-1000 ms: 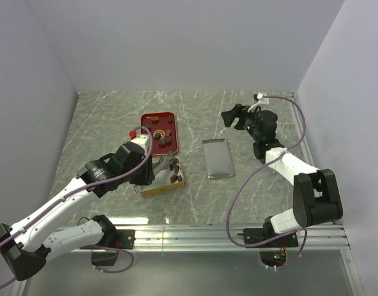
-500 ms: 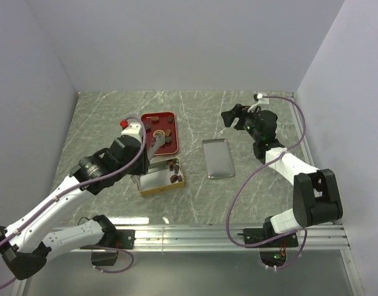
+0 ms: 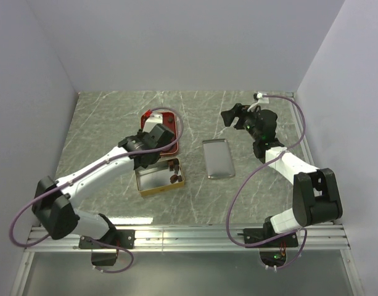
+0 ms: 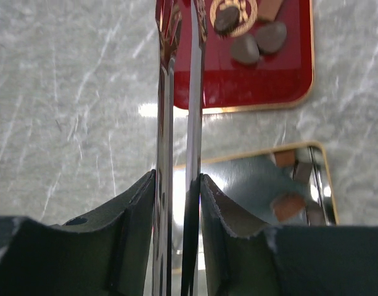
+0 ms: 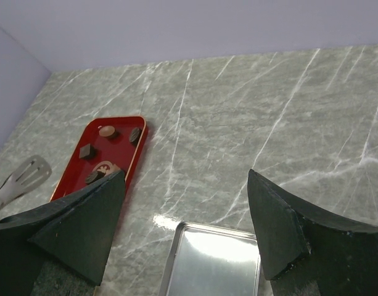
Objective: Pack the chocolate
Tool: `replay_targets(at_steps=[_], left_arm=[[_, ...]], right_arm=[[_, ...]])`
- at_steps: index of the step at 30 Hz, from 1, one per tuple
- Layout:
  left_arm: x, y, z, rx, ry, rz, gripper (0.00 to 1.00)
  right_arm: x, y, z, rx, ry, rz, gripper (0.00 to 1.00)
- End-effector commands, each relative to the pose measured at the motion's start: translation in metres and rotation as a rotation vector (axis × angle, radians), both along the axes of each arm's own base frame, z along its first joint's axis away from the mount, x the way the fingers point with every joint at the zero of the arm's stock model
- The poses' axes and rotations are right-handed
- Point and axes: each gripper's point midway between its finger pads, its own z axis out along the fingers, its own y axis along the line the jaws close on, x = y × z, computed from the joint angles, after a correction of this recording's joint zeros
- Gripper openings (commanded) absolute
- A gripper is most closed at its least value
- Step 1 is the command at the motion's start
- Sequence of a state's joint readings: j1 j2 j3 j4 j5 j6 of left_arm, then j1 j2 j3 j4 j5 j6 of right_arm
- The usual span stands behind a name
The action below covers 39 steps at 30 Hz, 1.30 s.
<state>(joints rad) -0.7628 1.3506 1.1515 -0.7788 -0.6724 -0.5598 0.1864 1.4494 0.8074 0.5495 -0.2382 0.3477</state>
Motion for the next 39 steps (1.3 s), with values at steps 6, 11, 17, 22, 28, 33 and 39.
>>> replay_targets(at_steps=[6,11,17,22,28,33,39], left_arm=[[0.052,-0.013,0.015,0.057,-0.106,0.034,0.4],[0.065,-0.01,-0.004,0.074,-0.057,0.036,0.41],[0.073,-0.011,-0.014,0.085,-0.041,0.028,0.41],[0.079,-0.007,-0.023,0.09,-0.021,0.027,0.41],[0.081,-0.004,-0.027,0.087,-0.012,0.037,0.42],[0.083,-0.004,-0.033,0.11,0.009,0.038,0.43],[0.086,-0.002,-0.041,0.12,0.026,0.042,0.44]], right_arm=[[0.012,0.001,0.024,0.01,-0.06,0.005,0.87],[0.012,0.0,0.024,0.006,-0.06,-0.001,0.87],[0.014,0.001,0.022,0.005,-0.054,0.005,0.87],[0.014,0.001,0.023,0.005,-0.054,0.004,0.87],[0.016,0.003,0.019,0.002,-0.042,0.012,0.87],[0.017,0.003,0.018,0.002,-0.041,0.015,0.87],[0.017,0.003,0.017,-0.001,-0.037,0.015,0.87]])
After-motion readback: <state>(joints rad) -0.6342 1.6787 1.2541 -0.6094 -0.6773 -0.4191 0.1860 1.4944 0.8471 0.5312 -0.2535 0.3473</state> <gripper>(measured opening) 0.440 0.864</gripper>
